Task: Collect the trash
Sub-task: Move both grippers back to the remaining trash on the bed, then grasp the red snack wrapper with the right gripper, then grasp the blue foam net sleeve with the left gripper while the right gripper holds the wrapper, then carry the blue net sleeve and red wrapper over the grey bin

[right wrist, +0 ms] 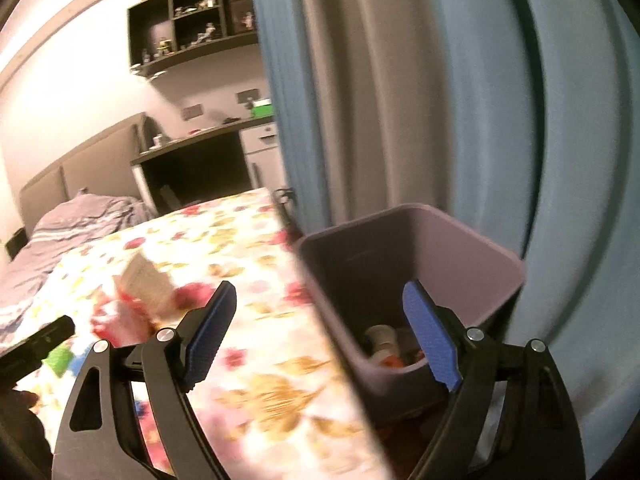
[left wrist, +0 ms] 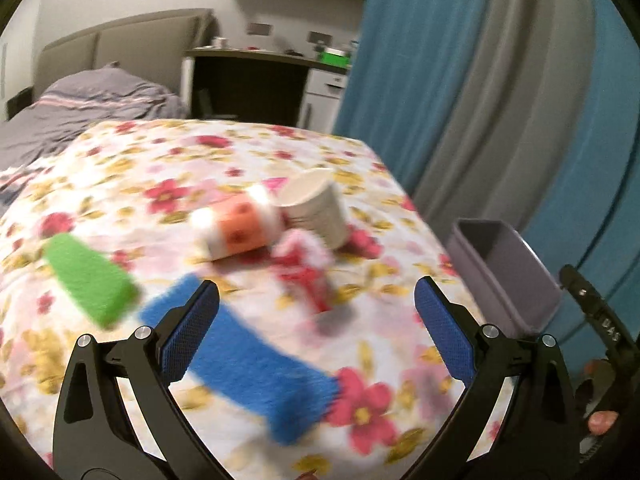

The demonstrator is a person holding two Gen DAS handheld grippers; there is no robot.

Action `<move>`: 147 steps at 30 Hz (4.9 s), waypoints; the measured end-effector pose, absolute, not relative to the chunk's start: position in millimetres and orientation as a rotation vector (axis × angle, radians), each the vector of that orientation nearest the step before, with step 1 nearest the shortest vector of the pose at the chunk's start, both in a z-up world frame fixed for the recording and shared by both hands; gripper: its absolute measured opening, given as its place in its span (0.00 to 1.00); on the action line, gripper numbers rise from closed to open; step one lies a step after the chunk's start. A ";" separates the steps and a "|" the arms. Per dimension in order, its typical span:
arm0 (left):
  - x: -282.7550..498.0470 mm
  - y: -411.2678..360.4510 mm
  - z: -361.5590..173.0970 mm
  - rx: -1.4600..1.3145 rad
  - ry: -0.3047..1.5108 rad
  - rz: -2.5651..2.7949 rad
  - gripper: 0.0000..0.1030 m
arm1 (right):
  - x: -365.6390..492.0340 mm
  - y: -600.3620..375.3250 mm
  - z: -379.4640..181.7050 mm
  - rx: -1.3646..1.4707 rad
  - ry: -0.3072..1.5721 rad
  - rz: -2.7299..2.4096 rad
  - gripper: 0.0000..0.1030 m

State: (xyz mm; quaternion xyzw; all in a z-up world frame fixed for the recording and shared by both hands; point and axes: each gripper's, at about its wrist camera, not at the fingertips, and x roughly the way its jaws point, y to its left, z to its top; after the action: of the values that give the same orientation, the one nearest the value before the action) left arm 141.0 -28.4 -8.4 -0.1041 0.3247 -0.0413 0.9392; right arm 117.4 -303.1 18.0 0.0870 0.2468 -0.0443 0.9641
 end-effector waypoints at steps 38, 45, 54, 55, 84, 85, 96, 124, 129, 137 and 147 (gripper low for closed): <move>112.8 115.6 -37.1 -0.309 0.646 0.138 0.94 | 159.0 -116.5 -36.8 0.003 0.656 0.176 0.80; 115.2 131.6 -44.8 -0.336 0.654 0.157 0.94 | 171.8 -106.7 -41.4 -0.021 0.672 0.184 0.75; 119.3 133.4 -48.1 -0.331 0.658 0.134 0.94 | 191.8 -86.1 -45.2 -0.063 0.705 0.215 0.39; 119.6 133.7 -48.3 -0.331 0.658 0.132 0.94 | 192.8 -85.9 -46.6 -0.067 0.710 0.214 0.34; 146.0 40.9 -73.6 -0.142 0.815 -0.062 0.94 | 123.3 -168.8 -27.2 0.078 0.625 0.152 0.08; 149.7 37.1 -77.0 -0.138 0.835 -0.067 0.94 | 122.8 -171.3 -27.0 0.081 0.626 0.150 0.08; 162.0 12.3 -91.9 -0.057 0.907 -0.047 0.71 | 114.5 -191.4 -26.7 0.107 0.623 0.144 0.08; 124.0 12.4 -43.1 -0.140 0.745 -0.133 0.09 | 101.5 -199.1 -18.6 0.102 0.594 0.151 0.07; 121.1 12.3 -32.5 -0.145 0.720 -0.136 0.09 | 98.1 -205.6 -13.3 0.106 0.579 0.156 0.07; 123.7 8.2 -21.7 -0.162 0.703 -0.148 0.09 | 95.2 -225.4 -6.5 0.114 0.558 0.144 0.07; 139.0 -37.2 -0.3 -0.126 0.682 -0.262 0.09 | 92.9 -262.3 9.2 0.116 0.506 0.066 0.08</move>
State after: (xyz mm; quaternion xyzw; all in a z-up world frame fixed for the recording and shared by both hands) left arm 139.0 -37.2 -0.3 -0.0617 0.3333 -0.1279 0.9321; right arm 92.9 -262.3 9.2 0.0572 0.2501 0.0326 0.9660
